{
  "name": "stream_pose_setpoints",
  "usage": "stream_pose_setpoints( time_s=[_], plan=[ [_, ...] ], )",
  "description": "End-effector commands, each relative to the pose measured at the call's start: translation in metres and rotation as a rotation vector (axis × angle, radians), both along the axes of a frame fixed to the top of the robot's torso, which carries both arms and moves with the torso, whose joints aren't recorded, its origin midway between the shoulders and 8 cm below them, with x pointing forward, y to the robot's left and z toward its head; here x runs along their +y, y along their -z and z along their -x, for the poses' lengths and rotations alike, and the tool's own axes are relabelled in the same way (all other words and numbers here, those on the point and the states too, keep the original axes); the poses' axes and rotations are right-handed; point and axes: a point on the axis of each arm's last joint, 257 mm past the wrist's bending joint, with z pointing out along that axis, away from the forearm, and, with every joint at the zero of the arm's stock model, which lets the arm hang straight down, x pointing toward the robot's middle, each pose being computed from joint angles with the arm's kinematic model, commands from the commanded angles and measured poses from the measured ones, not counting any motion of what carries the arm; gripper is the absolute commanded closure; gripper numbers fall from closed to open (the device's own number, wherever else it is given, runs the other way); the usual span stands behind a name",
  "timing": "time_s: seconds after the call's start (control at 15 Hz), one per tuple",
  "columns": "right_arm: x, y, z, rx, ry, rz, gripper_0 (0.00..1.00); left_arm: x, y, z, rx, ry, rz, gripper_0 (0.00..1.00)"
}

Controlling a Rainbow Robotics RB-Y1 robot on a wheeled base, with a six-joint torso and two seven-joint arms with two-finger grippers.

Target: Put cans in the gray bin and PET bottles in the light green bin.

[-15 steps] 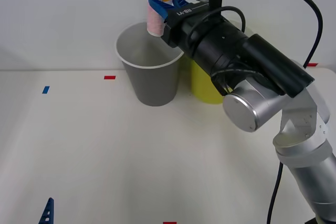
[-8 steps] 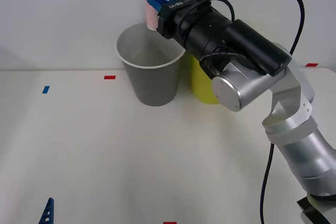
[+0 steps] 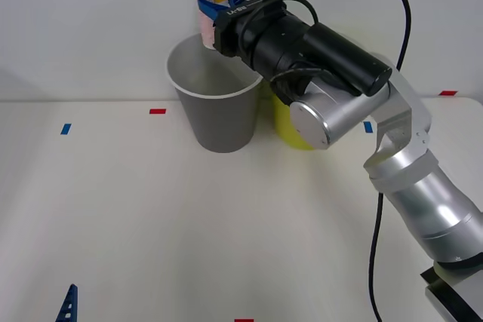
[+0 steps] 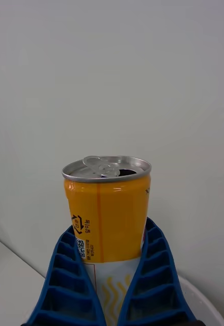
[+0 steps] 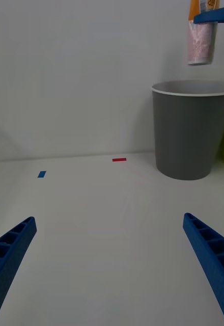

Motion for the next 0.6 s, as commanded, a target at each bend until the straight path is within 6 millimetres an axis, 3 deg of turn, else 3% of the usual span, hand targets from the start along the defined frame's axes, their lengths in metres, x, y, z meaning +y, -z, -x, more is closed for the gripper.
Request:
stream_pose_setpoints(
  time_s=[0.07, 0.13, 0.6],
  plan=[
    [0.006, 0.001, 0.004, -0.006, -0.012, -0.002, 0.22, 0.000, 0.000, 0.000, 0.000, 0.000, 0.000, 0.00],
    [0.006, -0.003, 0.004, -0.022, -0.011, -0.005, 0.00, 0.000, 0.000, 0.000, 0.000, 0.000, 0.000, 0.00],
    [0.015, -0.016, 0.010, -0.081, -0.018, 0.004, 0.00, 0.000, 0.000, 0.000, 0.000, 0.000, 0.000, 0.00]
  ],
)
